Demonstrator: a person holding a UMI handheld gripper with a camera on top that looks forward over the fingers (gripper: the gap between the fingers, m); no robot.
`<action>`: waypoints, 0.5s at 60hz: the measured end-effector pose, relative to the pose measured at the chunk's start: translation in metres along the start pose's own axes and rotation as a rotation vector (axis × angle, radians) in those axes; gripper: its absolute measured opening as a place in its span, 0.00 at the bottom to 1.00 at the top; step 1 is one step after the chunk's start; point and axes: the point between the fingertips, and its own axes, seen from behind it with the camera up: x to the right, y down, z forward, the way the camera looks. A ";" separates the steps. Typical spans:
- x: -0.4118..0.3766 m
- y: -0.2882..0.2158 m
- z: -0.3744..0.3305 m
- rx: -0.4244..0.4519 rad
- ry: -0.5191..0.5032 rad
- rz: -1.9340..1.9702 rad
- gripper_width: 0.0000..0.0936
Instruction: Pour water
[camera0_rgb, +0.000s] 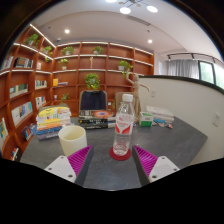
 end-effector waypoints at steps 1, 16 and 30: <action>-0.002 -0.002 -0.006 0.002 -0.010 -0.001 0.87; -0.007 -0.021 -0.066 0.078 -0.091 0.044 0.86; -0.016 -0.020 -0.090 0.084 -0.141 0.010 0.87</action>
